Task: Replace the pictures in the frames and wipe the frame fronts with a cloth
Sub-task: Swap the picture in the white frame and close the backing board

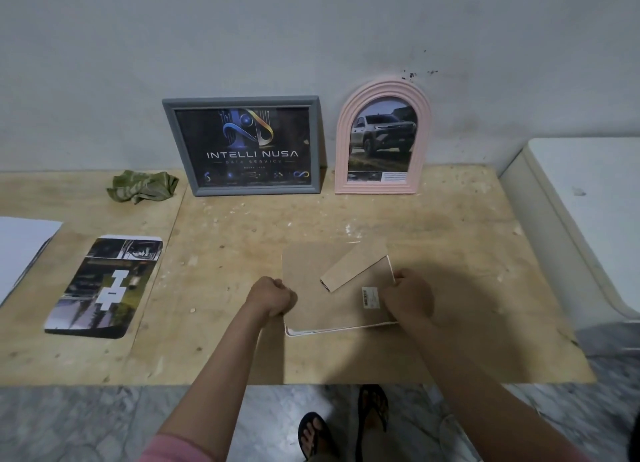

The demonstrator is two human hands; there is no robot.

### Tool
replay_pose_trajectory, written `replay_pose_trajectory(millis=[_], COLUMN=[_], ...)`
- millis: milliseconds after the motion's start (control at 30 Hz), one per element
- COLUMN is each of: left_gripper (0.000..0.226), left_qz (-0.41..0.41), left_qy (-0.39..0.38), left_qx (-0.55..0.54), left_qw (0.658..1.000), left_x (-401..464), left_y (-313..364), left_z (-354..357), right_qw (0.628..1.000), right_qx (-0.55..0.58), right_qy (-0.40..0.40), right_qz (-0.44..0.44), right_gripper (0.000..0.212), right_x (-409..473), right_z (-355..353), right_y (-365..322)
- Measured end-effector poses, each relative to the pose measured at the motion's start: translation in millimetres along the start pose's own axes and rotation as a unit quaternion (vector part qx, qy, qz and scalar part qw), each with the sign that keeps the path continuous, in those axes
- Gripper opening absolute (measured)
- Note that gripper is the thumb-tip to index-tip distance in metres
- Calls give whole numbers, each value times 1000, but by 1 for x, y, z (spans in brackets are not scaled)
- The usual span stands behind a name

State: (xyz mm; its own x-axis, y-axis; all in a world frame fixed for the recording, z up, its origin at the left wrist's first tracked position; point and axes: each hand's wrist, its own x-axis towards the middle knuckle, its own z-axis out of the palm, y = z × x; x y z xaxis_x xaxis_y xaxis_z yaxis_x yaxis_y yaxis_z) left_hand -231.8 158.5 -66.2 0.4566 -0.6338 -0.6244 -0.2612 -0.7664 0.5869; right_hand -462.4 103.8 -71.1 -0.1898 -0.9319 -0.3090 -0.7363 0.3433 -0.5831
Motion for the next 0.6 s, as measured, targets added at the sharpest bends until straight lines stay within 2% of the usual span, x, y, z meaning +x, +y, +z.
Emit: replay_pose_trajectory(millis=[100,167,467,600], left_gripper=[29,31,23,33], left_qz=[21,24,28,19], left_qy=[42,39,17,-6], left_qx=[101,127,107,55], left_qw=[994,991,994,998], left_x=[-8,-11,-17,-21], left_y=[11,16,19,16], left_z=[-3,-4,-7,-12], right_qw=[1000,1000,999,996], right_qx=[-1,-1,37,84], right_qy=[2,0,-19,-34], right_qz=[-7,-7,5,22], right_gripper=[11,13,23,22], right_x=[-2,-3,5,9], right_z=[2,2,-1,-4], right_y=[0,1,11,15])
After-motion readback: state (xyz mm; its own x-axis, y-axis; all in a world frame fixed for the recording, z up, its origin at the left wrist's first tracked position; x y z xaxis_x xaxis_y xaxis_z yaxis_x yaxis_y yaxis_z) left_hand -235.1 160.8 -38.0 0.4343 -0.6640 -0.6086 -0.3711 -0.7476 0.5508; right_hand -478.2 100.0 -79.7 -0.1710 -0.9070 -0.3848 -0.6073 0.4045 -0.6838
